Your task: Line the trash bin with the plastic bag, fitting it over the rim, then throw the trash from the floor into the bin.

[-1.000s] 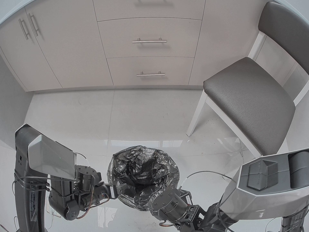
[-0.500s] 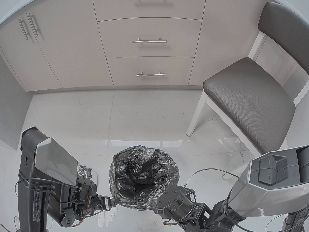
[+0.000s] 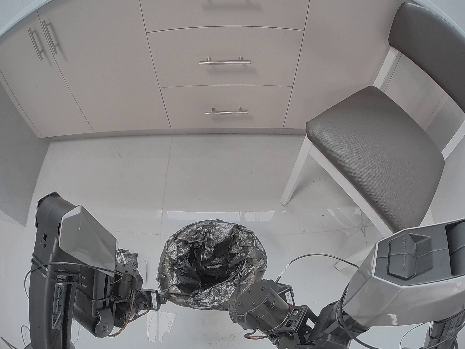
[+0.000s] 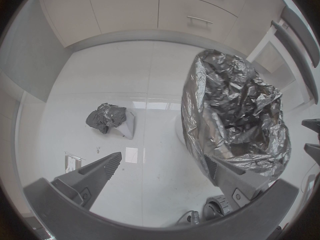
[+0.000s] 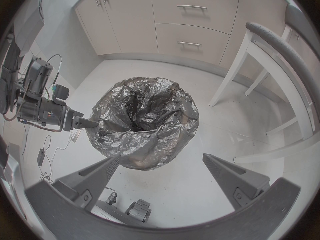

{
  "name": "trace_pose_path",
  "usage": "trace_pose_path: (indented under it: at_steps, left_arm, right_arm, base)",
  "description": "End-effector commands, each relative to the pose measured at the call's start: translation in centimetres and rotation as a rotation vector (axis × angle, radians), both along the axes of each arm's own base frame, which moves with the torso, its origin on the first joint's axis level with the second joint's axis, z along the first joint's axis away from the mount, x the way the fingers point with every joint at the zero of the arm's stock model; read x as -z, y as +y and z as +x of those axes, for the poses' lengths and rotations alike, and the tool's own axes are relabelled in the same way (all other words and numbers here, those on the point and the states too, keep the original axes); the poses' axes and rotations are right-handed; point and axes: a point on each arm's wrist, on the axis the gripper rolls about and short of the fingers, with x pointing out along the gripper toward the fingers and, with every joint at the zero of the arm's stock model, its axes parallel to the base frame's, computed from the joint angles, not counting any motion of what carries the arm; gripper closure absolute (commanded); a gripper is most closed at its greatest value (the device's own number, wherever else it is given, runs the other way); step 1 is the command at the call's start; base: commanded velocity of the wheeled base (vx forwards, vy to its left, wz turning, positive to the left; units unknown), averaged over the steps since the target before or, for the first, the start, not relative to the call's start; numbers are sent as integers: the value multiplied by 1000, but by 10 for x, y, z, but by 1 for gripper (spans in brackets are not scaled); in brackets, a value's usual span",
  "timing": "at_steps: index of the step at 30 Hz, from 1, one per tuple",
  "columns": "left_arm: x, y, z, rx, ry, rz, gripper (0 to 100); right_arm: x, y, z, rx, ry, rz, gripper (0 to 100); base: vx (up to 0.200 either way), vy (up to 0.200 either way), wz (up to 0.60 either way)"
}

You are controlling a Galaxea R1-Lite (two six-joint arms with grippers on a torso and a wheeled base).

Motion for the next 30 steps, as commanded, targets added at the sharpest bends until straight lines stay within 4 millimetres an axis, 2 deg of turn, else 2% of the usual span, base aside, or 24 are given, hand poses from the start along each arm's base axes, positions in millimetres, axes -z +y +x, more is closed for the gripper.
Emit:
trace_pose_path:
  at_steps: [1,8,14,16,19,24,27,30]
  left_arm:
    - [7,2,1,-17,14,12,0]
    - [8,2,0,-19,21,20,0]
    - [0,-7,-6,18,5,7,0]
    - [-5,-10,-10,25,5,-8,0]
    - [-12,-17,-14,45,-6,-38,0]
    - [-12,-27,-14,82,-21,-43,0]
    - [-11,-38,-8,109,-56,-59,0]
    - [-12,-43,-6,123,-69,-67,0]
  right_arm:
    - [1,0,0,1,1,-1,0]
    - [2,0,0,1,2,-4,0]
    - [4,-1,2,8,4,-7,0]
    - [4,-2,7,30,-1,-1,0]
    - [2,-2,27,108,-34,27,0]
    - [-3,-3,55,152,-67,39,0]
    - [12,2,63,143,-67,-10,0]
    - [26,5,62,132,-57,-39,0]
  base:
    - [0,0,0]
    - [0,0,0]
    - [0,0,0]
    - [0,0,0]
    - [0,0,0]
    - [0,0,0]
    - [0,0,0]
    - [0,0,0]
